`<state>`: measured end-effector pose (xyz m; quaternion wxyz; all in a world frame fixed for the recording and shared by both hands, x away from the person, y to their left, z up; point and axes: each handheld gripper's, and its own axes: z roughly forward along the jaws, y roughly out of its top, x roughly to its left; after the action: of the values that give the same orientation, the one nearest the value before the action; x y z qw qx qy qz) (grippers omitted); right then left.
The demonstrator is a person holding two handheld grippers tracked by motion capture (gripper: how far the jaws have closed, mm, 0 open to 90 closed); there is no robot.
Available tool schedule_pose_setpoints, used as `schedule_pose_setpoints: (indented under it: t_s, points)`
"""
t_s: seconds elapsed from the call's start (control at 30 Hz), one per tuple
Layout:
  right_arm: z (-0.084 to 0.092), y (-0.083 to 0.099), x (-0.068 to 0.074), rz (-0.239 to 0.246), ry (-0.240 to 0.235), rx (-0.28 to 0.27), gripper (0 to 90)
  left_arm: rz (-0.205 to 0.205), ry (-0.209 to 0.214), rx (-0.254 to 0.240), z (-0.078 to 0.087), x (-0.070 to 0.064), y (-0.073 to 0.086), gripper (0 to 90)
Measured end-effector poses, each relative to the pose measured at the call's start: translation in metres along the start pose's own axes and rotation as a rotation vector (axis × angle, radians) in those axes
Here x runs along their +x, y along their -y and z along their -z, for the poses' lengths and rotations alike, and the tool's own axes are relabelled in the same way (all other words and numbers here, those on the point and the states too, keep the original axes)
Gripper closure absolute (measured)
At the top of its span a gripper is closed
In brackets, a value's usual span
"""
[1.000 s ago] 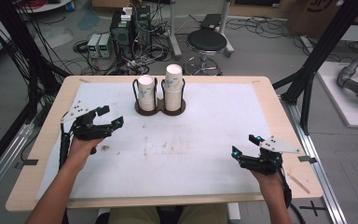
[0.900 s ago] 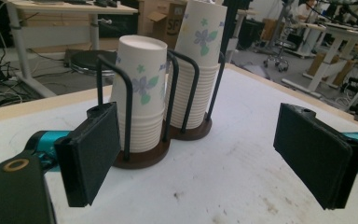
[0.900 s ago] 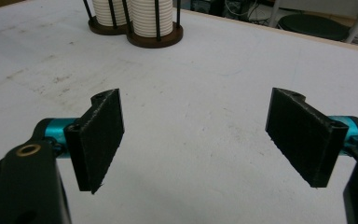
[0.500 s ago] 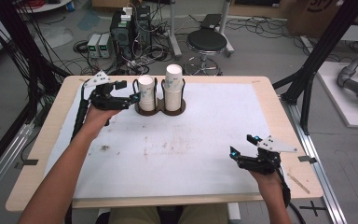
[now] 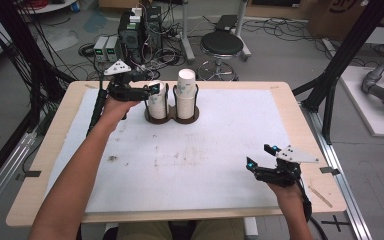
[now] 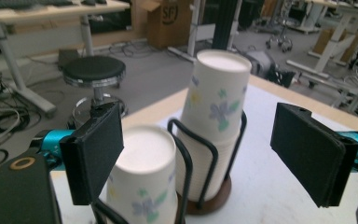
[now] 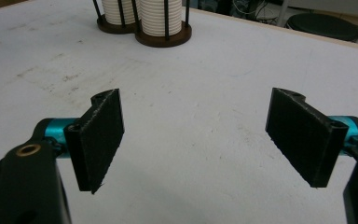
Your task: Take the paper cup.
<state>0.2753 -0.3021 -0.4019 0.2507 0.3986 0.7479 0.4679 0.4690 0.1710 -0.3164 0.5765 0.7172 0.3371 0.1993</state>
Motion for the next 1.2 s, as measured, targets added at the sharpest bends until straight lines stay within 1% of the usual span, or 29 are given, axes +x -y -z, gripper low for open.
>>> schedule_pose_setpoints:
  t_s: [0.07,0.17,0.2,0.23,0.27,0.33,0.37,0.4,0.47,0.5,0.6,0.63,0.67,0.73,0.87,1.0,1.03,1.07,1.1,1.2]
  points:
    - [0.000,0.000,-0.001,-0.004,0.001,0.001,19.8,0.001,-0.015,0.021,-0.006,0.003,-0.003,16.9]
    - [0.001,0.001,-0.002,-0.007,0.002,-0.001,19.8,0.002,-0.041,0.016,-0.014,0.007,-0.006,17.5]
    - [0.001,0.001,-0.002,-0.007,0.002,-0.001,19.8,0.002,-0.041,0.016,-0.014,0.007,-0.006,17.5]
    - [0.001,0.001,-0.002,-0.010,0.001,-0.001,19.8,0.012,-0.048,0.023,-0.017,0.009,-0.005,17.5]
    - [0.002,0.001,-0.003,-0.012,0.001,-0.001,19.8,0.021,-0.060,0.046,-0.022,0.013,0.000,17.4]
    - [0.002,0.001,-0.003,-0.013,0.000,-0.002,19.8,0.024,-0.061,0.054,-0.024,0.014,0.002,17.4]
    - [0.002,0.002,-0.003,-0.010,-0.001,-0.004,19.8,0.022,-0.071,0.077,-0.030,0.016,0.006,17.4]
    - [0.002,0.002,-0.003,-0.010,-0.001,-0.004,19.8,0.022,-0.071,0.077,-0.030,0.016,0.006,17.5]
    - [0.001,0.002,-0.003,-0.010,-0.001,0.000,19.8,0.023,-0.082,0.086,-0.036,0.017,0.010,17.5]
    - [0.001,0.002,-0.002,-0.010,-0.002,-0.001,19.8,0.028,-0.090,0.095,-0.041,0.018,0.013,17.5]
    - [0.001,0.002,-0.002,-0.013,-0.005,0.000,19.8,0.029,-0.096,0.106,-0.046,0.019,0.015,17.8]
    - [0.001,0.002,-0.002,-0.014,-0.003,0.001,19.8,0.027,-0.109,0.122,-0.049,0.019,0.018,19.0]
    - [0.001,0.002,-0.003,-0.010,-0.003,-0.001,19.8,0.027,-0.109,0.122,-0.049,0.019,0.018,19.6]
    - [0.001,0.002,-0.003,-0.012,-0.002,-0.002,19.8,0.030,-0.124,0.136,-0.051,0.020,0.019,19.9]
    - [0.001,0.002,-0.003,-0.014,-0.003,0.001,19.8,0.036,-0.138,0.157,-0.054,0.022,0.022,21.7]
    - [0.003,0.003,-0.004,-0.014,-0.001,-0.002,19.8,0.034,-0.135,0.167,-0.055,0.022,0.023,28.0]
    - [0.003,0.003,-0.004,-0.018,-0.002,-0.002,19.8,0.034,-0.126,0.167,-0.055,0.021,0.023,29.9]
    - [0.003,0.003,-0.004,-0.018,-0.002,-0.002,19.8,0.034,-0.126,0.167,-0.055,0.021,0.023,31.2]
    - [0.003,0.003,-0.005,-0.017,0.000,-0.004,19.8,0.026,-0.121,0.176,-0.056,0.020,0.023,33.2]
    - [0.004,0.004,-0.005,-0.021,0.002,-0.002,19.8,0.019,-0.126,0.177,-0.056,0.020,0.023,34.6]
